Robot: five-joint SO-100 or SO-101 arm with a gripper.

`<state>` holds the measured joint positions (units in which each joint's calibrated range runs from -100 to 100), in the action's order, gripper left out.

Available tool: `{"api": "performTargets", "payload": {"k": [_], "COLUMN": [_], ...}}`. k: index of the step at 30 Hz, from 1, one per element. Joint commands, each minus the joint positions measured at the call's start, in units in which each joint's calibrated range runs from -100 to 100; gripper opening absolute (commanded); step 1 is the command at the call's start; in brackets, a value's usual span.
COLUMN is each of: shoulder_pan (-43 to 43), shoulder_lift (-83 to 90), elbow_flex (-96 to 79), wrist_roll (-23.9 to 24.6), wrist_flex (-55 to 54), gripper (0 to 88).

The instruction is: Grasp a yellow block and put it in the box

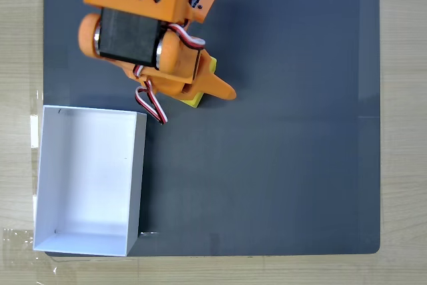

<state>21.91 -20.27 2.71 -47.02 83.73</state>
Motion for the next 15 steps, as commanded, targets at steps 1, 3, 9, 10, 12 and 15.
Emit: {"api": "performTargets", "payload": {"k": [1,3,9,10,12,15], "shoulder_pan": [-0.36,-0.36,-0.36,-0.44,-0.61,-2.72], "shoulder_lift": [0.10,0.10,0.69,0.78,1.03,3.83], "elbow_flex": [2.31,2.31,2.31,2.31,2.49,2.40], "wrist_roll": [0.01,0.01,0.01,0.01,0.01,0.32], "wrist_flex": [-0.13,-0.13,-0.13,-0.13,-0.13,-0.13], "gripper": [38.2,30.8,20.3,20.3,20.3,20.3]}}
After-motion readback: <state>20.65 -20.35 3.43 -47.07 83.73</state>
